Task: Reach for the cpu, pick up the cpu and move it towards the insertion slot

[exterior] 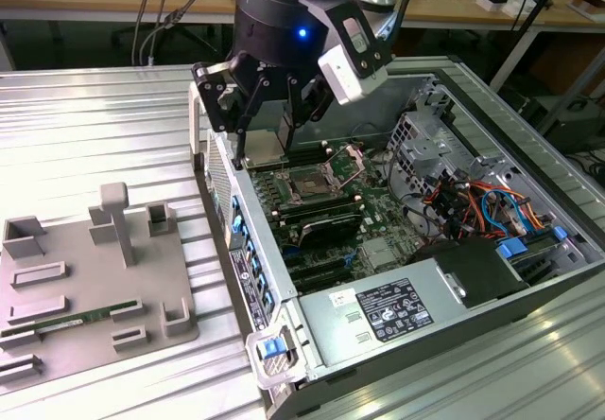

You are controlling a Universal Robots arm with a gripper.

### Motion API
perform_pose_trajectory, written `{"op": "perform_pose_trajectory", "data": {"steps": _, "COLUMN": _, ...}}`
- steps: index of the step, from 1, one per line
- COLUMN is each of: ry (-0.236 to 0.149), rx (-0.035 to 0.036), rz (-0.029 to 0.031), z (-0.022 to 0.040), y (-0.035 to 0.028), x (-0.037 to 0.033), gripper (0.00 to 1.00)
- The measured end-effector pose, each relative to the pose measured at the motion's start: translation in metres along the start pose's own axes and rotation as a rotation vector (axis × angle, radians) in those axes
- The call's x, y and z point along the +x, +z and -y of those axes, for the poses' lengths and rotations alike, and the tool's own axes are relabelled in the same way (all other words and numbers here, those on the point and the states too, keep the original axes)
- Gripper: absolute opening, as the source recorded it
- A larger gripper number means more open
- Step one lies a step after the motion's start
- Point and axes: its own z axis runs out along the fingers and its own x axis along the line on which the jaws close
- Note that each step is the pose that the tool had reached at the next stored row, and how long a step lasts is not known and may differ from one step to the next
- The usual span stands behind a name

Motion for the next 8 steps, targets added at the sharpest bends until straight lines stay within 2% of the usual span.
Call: {"op": "perform_pose_trajectory", "data": {"steps": 8, "ry": 0.000, "rx": 0.0001, "rz": -0.0001, "z": 0.0003, "y": -0.0001, "x": -0.0108, "gripper": 0.55}}
